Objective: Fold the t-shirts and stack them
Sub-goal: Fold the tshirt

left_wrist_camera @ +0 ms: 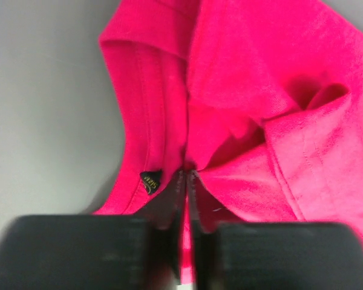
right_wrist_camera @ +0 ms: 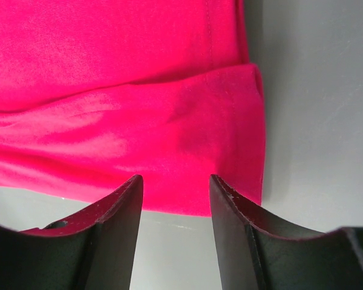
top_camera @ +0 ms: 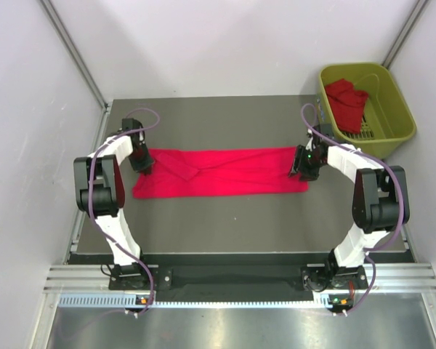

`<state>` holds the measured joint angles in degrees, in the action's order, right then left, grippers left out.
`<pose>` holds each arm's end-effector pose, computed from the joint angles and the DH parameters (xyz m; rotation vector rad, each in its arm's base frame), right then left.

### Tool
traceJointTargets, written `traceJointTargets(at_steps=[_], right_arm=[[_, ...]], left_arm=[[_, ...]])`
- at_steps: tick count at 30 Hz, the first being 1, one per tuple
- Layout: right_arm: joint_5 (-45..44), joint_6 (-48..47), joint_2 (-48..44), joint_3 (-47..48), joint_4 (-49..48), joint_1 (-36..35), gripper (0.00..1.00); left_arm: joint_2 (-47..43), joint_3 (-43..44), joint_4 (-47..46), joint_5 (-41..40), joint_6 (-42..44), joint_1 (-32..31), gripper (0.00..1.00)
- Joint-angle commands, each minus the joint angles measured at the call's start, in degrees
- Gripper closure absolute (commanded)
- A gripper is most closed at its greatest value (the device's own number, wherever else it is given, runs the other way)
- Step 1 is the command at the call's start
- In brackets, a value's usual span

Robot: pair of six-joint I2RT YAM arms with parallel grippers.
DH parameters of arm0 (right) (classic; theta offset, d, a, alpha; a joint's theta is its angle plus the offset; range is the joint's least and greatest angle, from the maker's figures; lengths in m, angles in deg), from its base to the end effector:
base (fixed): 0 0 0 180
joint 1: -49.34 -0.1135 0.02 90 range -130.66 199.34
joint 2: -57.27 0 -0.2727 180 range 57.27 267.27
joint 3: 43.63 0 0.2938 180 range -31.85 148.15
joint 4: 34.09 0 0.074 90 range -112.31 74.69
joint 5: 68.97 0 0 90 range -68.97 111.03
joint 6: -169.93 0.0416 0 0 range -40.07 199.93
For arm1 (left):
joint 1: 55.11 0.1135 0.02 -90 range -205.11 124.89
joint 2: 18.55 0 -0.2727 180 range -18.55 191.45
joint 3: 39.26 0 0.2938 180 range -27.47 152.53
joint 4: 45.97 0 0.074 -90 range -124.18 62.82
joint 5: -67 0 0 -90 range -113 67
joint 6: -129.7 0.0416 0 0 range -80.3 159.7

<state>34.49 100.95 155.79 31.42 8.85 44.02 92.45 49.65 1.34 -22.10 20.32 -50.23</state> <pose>0.3732 0.0445 0.1613 0.3096 2.7432 0.4484 0.4291 0.0360 0.1494 -0.5815 2.7243 -0.0856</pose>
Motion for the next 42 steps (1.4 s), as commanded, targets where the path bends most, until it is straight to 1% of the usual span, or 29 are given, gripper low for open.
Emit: traceJointTargets(at_steps=[1,4,7,9,12,13,17,20,25,29,30,31,32,33,34,36,38,39,40,41,42], right_arm=[[0.52,-0.62,-2.45,0.89,0.04,0.49,0.52],[0.52,-0.89,-2.54,0.98,-0.04,0.49,0.52],[0.70,-1.06,-2.37,1.07,0.04,0.49,0.51],[0.96,-1.24,-2.11,1.16,0.13,0.49,0.51],[0.87,-1.85,-1.40,1.68,0.75,0.49,0.51],[0.70,-2.12,-1.31,2.30,1.10,0.58,0.51],[-0.27,-4.40,-0.26,4.76,3.11,0.49,0.50],[-0.53,-5.19,-0.34,6.08,4.09,0.31,0.48],[-0.18,-5.63,0.35,6.87,5.66,-0.74,0.45],[-0.53,-4.67,0.19,4.07,5.06,-0.65,0.46],[-0.62,-4.75,-0.17,3.19,4.53,-0.65,0.48],[-1.06,-4.84,-0.43,1.53,4.00,-0.57,0.53],[-1.23,-5.10,-0.26,0.81,3.13,-0.48,0.55],[-1.41,-5.19,0.18,0.20,3.03,-0.39,0.57],[-1.50,-5.28,0.62,-0.85,2.86,-0.22,0.63],[-2.72,-5.11,1.76,-2.17,2.24,0.13,0.67],[-4.22,-3.97,1.76,-3.93,2.24,0.75,0.68],[-4.57,-3.62,1.50,-4.37,2.42,0.93,0.67],[-5.01,-3.70,1.06,-4.81,2.59,0.93,0.65],[-5.36,-3.79,-0.59,-4.90,3.03,0.93,0.63],[-5.80,-3.88,-1.65,-4.99,3.47,0.93,0.62]], left_arm=[[-1.48,1.19,1.48,-1.53,-0.49,-0.14,0.89],[-4.65,0.66,0.94,1.63,-2.50,-0.75,0.74],[-6.76,1.97,2.26,1.99,-3.39,-1.80,0.69],[-7.55,3.99,2.88,2.78,-4.00,-2.16,0.68],[-7.38,5.32,2.01,8.74,-5.75,-2.42,0.67],[-7.12,5.32,0.43,10.50,-6.46,-2.69,0.67],[-3.52,4.62,-1.77,14.20,-9.01,-4.71,0.66],[0.26,2.43,-3.96,13.34,-9.71,-4.71,0.67],[5.89,2.33,-3.71,5.70,-7.96,-4.45,0.69],[7.13,3.82,-2.93,5.25,-6.73,-3.48,0.69],[6.69,4.26,-2.05,5.07,-6.55,-3.48,0.68],[6.16,4.53,-1.87,5.16,-6.29,-3.57,0.68],[5.37,4.35,-1.61,5.68,-6.46,-3.65,0.67],[3.37,4.27,-1.43,5.95,-6.64,-3.57,0.66],[2.13,3.74,-0.64,6.38,-7.16,-3.65,0.65],[-2.25,3.30,0.94,6.65,-8.22,-3.57,0.64],[-5.86,1.90,2.43,6.83,-9.62,-3.74,0.62],[-9.89,1.28,2.79,6.22,-10.15,-3.74,0.59],[-11.84,-0.29,3.14,5.34,-11.37,-3.66,0.58],[-13.77,-1.09,4.62,4.12,-12.17,-3.65,0.57],[-17.36,-2.14,5.33,0.27,-13.05,-3.48,0.52]])
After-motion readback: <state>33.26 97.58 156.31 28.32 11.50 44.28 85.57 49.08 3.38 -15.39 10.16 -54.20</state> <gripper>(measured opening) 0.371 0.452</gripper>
